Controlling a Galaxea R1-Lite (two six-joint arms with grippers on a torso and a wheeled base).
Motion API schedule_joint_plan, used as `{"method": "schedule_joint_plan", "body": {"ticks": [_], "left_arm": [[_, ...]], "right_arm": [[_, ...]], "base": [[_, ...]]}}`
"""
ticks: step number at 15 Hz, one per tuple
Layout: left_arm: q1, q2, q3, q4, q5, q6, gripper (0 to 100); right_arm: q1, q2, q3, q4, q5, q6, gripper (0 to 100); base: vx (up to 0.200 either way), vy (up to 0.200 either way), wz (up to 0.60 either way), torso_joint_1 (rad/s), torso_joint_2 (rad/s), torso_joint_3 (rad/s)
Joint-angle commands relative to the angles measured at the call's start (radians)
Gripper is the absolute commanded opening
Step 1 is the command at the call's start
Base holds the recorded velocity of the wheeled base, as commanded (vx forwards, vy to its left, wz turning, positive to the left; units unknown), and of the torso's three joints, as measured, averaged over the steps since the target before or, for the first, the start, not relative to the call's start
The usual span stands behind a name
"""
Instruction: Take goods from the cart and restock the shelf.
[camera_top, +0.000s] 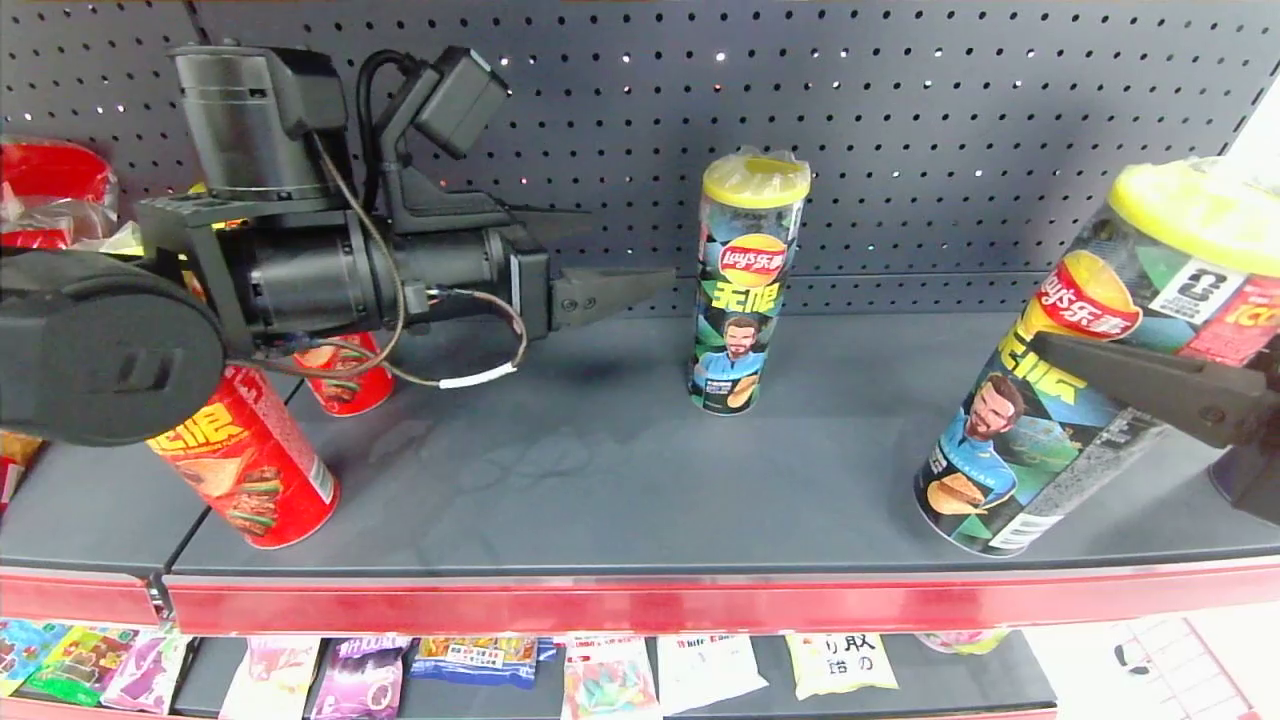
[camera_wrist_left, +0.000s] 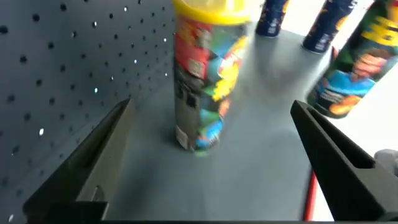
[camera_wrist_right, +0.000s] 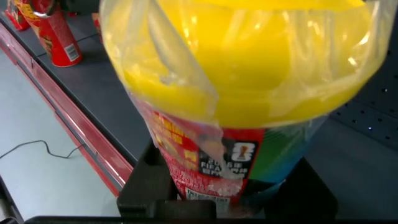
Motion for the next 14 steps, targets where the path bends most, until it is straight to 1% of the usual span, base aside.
{"method": "schedule_joint_plan", "body": {"ticks": [1,5,7,10,14], "left_arm": [[-0.006,0.083,-0.071,0.001,-0.002,0.000,100],[-0.038,0.138,-0.154,0.005,-0.007,-0.007,100],[-0.045,0.169,-0.192,0.010,-0.012,-0.007,100],[-0.045,0.215,-0.261,0.039,-0.001,-0.008,100],[-0.044,0.270,-0.332,0.040,-0.002,-0.008,100]], "right_arm": [[0.000,0.000,0.001,0.000,-0.001,0.000,0],[0.000,0.002,0.001,0.000,-0.013,0.000,0],[0.000,0.002,0.003,0.000,-0.014,0.000,0],[0.000,0.002,0.005,0.000,-0.014,0.000,0],[0.000,0.008,0.006,0.000,-0.014,0.000,0]], "base": [[0.000,0.000,0.00,0.000,0.00,0.000],[0.000,0.000,0.00,0.000,0.00,0.000],[0.000,0.000,0.00,0.000,0.00,0.000],[0.000,0.000,0.00,0.000,0.00,0.000],[0.000,0.000,0.00,0.000,0.00,0.000]]}}
